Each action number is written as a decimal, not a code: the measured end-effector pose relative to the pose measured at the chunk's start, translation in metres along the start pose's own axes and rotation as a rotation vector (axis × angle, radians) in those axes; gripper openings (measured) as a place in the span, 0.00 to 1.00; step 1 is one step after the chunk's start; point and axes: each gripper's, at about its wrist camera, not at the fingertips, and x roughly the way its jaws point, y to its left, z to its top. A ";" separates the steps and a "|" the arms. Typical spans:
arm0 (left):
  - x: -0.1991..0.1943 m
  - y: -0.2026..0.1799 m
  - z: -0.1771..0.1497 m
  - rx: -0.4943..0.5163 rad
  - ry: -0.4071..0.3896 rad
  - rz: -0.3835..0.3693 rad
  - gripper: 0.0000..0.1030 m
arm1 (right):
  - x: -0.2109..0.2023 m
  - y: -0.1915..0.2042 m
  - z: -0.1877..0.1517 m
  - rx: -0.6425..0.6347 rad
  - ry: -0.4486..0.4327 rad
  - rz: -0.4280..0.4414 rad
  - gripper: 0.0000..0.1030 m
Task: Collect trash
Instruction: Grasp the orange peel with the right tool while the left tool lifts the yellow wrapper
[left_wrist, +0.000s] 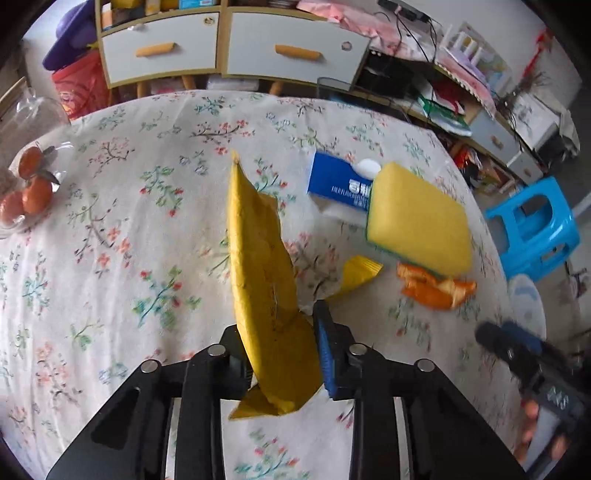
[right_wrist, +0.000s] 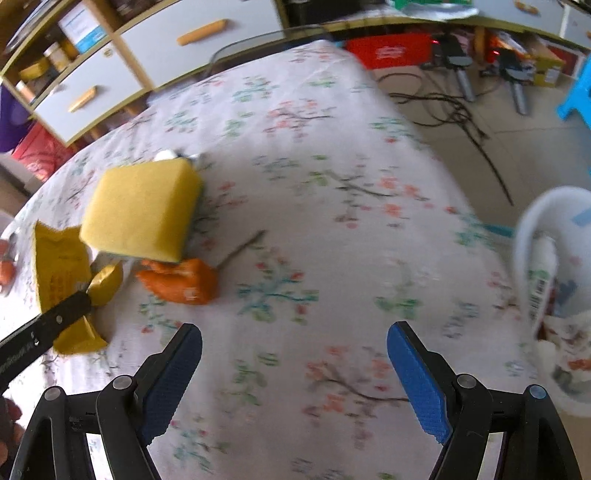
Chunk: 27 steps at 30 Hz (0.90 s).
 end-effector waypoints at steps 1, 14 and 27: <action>-0.002 0.003 -0.003 0.008 0.007 -0.001 0.23 | 0.003 0.006 0.000 -0.011 -0.001 0.004 0.83; -0.047 0.059 -0.021 -0.058 -0.007 -0.027 0.18 | 0.044 0.054 0.011 -0.117 -0.059 -0.050 0.87; -0.072 0.095 -0.036 -0.089 -0.026 -0.020 0.18 | 0.049 0.080 -0.001 -0.232 -0.140 -0.130 0.91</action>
